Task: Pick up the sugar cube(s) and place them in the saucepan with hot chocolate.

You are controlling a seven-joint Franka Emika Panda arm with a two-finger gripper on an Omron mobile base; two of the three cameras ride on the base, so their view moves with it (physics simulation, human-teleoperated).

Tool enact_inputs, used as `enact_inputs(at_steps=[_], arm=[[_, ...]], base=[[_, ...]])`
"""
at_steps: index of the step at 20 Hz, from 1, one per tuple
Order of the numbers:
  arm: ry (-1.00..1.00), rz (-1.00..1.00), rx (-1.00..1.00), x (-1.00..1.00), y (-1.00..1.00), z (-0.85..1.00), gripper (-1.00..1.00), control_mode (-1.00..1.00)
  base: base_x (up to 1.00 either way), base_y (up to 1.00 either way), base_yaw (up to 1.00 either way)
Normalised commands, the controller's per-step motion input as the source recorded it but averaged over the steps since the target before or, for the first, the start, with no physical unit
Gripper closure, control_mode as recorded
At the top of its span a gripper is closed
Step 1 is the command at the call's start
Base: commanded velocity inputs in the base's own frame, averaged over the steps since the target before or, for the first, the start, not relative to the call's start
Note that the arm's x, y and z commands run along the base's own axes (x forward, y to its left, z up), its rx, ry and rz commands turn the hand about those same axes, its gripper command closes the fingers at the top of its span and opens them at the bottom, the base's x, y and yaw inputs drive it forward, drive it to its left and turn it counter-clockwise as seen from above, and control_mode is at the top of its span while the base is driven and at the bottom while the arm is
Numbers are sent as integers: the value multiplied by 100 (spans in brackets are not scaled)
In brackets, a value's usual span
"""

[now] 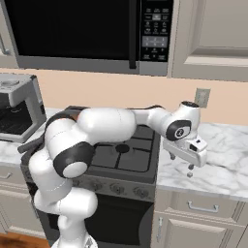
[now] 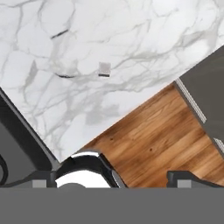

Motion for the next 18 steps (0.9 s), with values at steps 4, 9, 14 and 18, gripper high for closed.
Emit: enact_inputs(at_steps=[4,9,14,18], arm=[[0,0,13,0,-17,-12,-100,-100],[0,0,12,0,-22,-20,-100,-100],[0,0,5,2,-13,-30,-100,-100],[0,2,0,24,-11,-48,-100,-100]], base=[[0,0,0],[0,0,0],[0,0,0],[0,0,0]])
